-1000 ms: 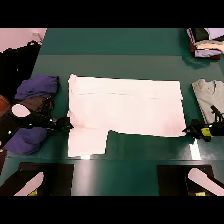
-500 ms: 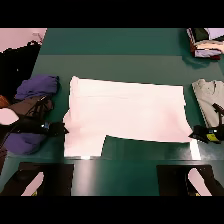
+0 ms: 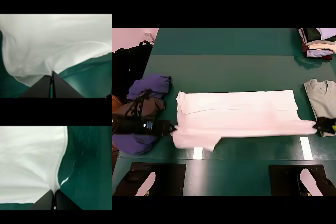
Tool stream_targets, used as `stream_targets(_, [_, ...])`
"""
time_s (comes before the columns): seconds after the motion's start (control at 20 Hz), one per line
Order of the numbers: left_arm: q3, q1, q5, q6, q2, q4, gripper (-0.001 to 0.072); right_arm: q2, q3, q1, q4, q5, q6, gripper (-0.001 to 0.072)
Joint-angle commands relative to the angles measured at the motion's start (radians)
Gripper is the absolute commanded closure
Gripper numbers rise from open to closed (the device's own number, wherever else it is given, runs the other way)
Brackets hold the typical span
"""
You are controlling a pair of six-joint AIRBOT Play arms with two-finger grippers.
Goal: Fold the shirts.
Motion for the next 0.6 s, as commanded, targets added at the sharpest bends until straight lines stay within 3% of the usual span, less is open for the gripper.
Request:
stream_targets(0.0, [0.084, 0.000, 0.227, 0.015, -0.181, 0.041, 0.0683, -0.198, 0.154, 0.089, -0.005, -0.059, 0.016, 0.0697])
stream_targets(0.35, [0.395, 0.000, 0.392, 0.047, -0.645, 0.035, 0.0683, -0.583, 0.476, 0.188, -0.002, -0.084, 0.055, 0.0696])
stream_targets(0.55, [0.472, 0.000, 0.457, 0.137, -0.780, -0.042, 0.0682, -0.739, 0.633, 0.204, 0.027, -0.065, 0.056, 0.0696])
